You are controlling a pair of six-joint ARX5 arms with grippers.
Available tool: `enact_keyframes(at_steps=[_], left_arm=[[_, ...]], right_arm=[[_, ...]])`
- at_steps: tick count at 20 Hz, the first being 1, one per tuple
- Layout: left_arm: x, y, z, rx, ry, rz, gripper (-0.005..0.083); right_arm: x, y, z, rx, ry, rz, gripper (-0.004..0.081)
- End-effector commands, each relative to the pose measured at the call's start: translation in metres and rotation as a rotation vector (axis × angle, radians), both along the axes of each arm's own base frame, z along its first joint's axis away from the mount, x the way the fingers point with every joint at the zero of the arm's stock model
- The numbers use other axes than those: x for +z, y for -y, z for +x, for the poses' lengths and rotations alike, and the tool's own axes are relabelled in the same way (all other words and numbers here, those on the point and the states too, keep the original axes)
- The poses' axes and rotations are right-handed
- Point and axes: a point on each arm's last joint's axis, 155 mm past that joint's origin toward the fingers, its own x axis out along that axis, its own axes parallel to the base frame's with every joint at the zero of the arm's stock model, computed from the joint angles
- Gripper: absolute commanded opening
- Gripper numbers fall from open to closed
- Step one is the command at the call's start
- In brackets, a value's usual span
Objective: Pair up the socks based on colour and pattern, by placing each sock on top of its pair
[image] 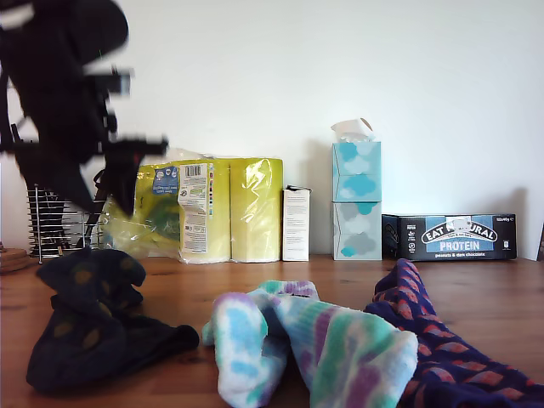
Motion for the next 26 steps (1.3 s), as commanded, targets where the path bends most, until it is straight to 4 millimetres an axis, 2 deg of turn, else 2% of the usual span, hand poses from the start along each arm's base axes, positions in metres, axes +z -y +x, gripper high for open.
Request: enact_keyframes(at_steps=[1, 3, 6, 7, 8, 10, 12, 14, 20, 24, 26], left_arm=[[-0.003, -0.004, -0.009, -0.012, -0.027, 0.023, 0.0408], [-0.006, -0.006, -0.026, -0.041, -0.086, 0.037, 0.0387], [-0.024, 0.005, -0.059, -0.144, -0.228, 0.01, 0.0082], [-0.033, 0.006, -0.066, -0.155, -0.255, 0.01, 0.0005], [-0.044, 0.008, -0.076, -0.17, -0.289, 0.003, -0.0024], [-0.067, 0.005, -0.093, -0.181, -0.347, -0.003, -0.0024], [-0.084, 0.003, -0.099, -0.178, -0.349, -0.007, -0.0024], [-0.095, 0.014, -0.098, -0.177, -0.324, -0.082, -0.0024], [-0.106, 0.037, -0.078, -0.2, -0.264, -0.189, -0.0024], [-0.134, 0.042, -0.082, -0.204, -0.327, -0.185, -0.0024], [-0.141, 0.049, -0.086, -0.225, -0.349, -0.197, -0.0024]], right_arm=[[0.003, -0.002, -0.004, 0.021, 0.006, 0.012, -0.0013], [0.003, -0.003, -0.005, 0.028, 0.004, 0.016, -0.0013], [0.004, -0.003, -0.005, 0.03, 0.007, 0.015, -0.0013], [0.003, -0.003, -0.005, 0.033, 0.01, 0.012, -0.0013], [0.003, -0.003, -0.005, 0.037, 0.014, 0.009, -0.0013], [0.003, -0.003, -0.005, 0.037, 0.017, 0.009, -0.0013], [0.004, -0.002, -0.004, 0.035, 0.022, 0.011, -0.0013], [0.007, -0.001, -0.006, 0.035, 0.031, 0.018, -0.0013], [0.008, 0.001, -0.008, 0.035, 0.033, 0.02, -0.0013], [0.007, 0.002, -0.01, 0.034, 0.032, 0.018, -0.0013], [0.008, 0.003, -0.01, 0.035, 0.037, 0.021, -0.0013]])
